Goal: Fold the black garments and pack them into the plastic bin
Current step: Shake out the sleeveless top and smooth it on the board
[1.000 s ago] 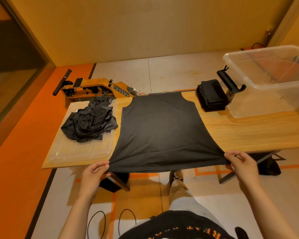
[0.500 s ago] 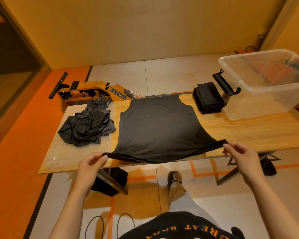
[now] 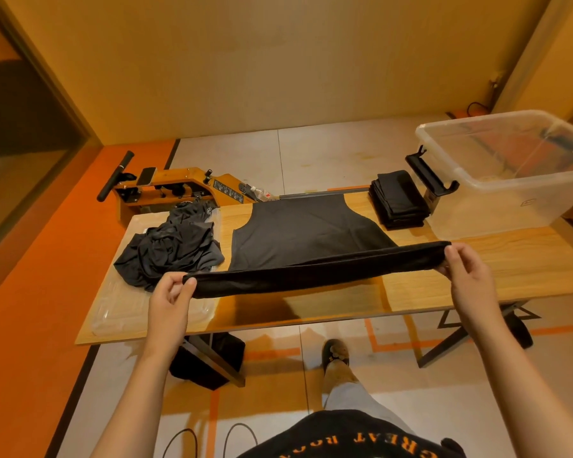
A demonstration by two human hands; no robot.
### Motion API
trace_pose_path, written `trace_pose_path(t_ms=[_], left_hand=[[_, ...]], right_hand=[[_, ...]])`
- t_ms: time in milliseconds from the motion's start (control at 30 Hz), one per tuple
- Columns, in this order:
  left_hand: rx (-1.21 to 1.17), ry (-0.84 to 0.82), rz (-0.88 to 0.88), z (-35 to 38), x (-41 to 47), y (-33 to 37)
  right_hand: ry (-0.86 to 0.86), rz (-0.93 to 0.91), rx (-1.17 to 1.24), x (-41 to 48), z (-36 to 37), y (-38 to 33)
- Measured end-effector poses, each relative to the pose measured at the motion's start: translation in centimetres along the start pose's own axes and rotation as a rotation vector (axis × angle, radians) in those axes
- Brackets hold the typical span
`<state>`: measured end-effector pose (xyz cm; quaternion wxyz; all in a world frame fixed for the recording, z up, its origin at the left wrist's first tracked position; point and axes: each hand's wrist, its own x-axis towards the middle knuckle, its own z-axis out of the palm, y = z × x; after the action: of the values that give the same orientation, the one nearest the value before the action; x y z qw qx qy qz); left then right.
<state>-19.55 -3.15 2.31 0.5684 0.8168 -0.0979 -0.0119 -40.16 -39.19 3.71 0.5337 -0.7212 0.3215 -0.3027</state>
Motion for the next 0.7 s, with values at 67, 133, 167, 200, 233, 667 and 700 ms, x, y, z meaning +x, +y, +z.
trace_pose_path(t_ms=[67,133,167,200,233,667,700], left_hand=[[0.005,0.017,0.016,0.2,-0.4,0.1],[0.022,0.011,0.032,0.2,-0.7,-0.1],[0.035,0.000,0.037,0.2,-0.8,-0.3],[0.047,-0.011,0.040,0.3,-0.9,-0.6],[0.058,-0.022,0.040,0.3,-1.0,-0.9],[0.117,-0.099,-0.016,3.1,2.1,-2.6],[0.126,-0.104,-0.026,3.6,2.8,-2.5]], right_hand=[[0.008,-0.028,-0.015,-0.2,-0.2,0.0],[0.000,-0.053,-0.031,-0.5,-0.4,0.2],[-0.006,-0.063,-0.040,-0.7,-0.4,0.4],[-0.015,-0.072,-0.048,-0.8,-0.5,0.5],[-0.020,-0.078,-0.055,-0.8,-0.5,0.6],[-0.062,0.003,-0.153,2.8,1.0,3.9],[-0.069,0.013,-0.158,3.7,1.4,4.2]])
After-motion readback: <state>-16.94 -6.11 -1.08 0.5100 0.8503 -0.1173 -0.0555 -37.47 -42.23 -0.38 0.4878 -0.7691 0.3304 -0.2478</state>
